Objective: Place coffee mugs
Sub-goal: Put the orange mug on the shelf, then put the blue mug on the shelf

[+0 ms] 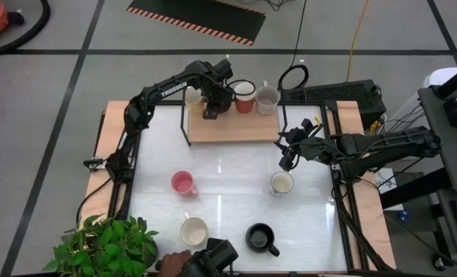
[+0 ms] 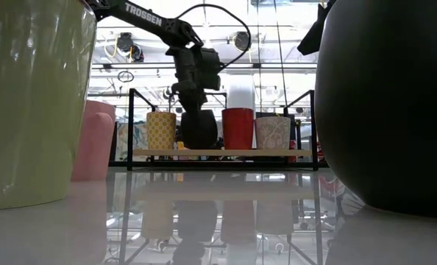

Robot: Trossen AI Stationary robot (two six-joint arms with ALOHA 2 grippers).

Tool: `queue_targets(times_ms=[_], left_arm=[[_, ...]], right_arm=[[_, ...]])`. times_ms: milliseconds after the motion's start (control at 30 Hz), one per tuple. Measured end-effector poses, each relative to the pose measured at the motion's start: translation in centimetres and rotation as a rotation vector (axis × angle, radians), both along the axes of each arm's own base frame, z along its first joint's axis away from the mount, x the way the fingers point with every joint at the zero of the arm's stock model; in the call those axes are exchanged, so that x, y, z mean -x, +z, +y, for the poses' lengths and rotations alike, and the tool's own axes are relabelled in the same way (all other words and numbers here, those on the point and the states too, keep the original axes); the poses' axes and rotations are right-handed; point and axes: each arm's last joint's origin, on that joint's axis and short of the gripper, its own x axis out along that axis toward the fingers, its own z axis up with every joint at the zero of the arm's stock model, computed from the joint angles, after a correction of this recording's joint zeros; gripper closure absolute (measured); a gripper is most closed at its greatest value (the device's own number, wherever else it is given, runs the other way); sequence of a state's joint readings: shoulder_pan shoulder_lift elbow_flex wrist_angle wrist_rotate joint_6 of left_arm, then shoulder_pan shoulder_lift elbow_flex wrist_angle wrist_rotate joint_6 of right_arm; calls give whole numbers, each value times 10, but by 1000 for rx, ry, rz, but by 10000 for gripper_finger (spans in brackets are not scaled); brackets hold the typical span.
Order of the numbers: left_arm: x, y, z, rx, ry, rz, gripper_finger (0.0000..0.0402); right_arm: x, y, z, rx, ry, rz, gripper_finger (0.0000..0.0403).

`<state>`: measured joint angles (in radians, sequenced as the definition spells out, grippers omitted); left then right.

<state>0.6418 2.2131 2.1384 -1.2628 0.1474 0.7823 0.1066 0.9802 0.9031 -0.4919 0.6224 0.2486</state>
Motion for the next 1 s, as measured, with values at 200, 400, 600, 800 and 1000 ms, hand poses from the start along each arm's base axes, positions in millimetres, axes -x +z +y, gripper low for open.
queue_targets(times_ms=[200,400,600,800,1000], left_arm=[[1,0,0,10,28,2,353],[1,1,0,-12,50,18,288],[-2,2,-2,-24,44,10,224],[-7,7,-10,-47,25,-12,220],[-8,27,-28,-130,17,-9,220]], right_arm=[[0,0,0,0,0,0,245],[1,-1,0,1,0,15,245],[1,-1,0,1,0,15,245],[1,-1,0,1,0,15,245],[1,-1,0,2,0,17,245]])
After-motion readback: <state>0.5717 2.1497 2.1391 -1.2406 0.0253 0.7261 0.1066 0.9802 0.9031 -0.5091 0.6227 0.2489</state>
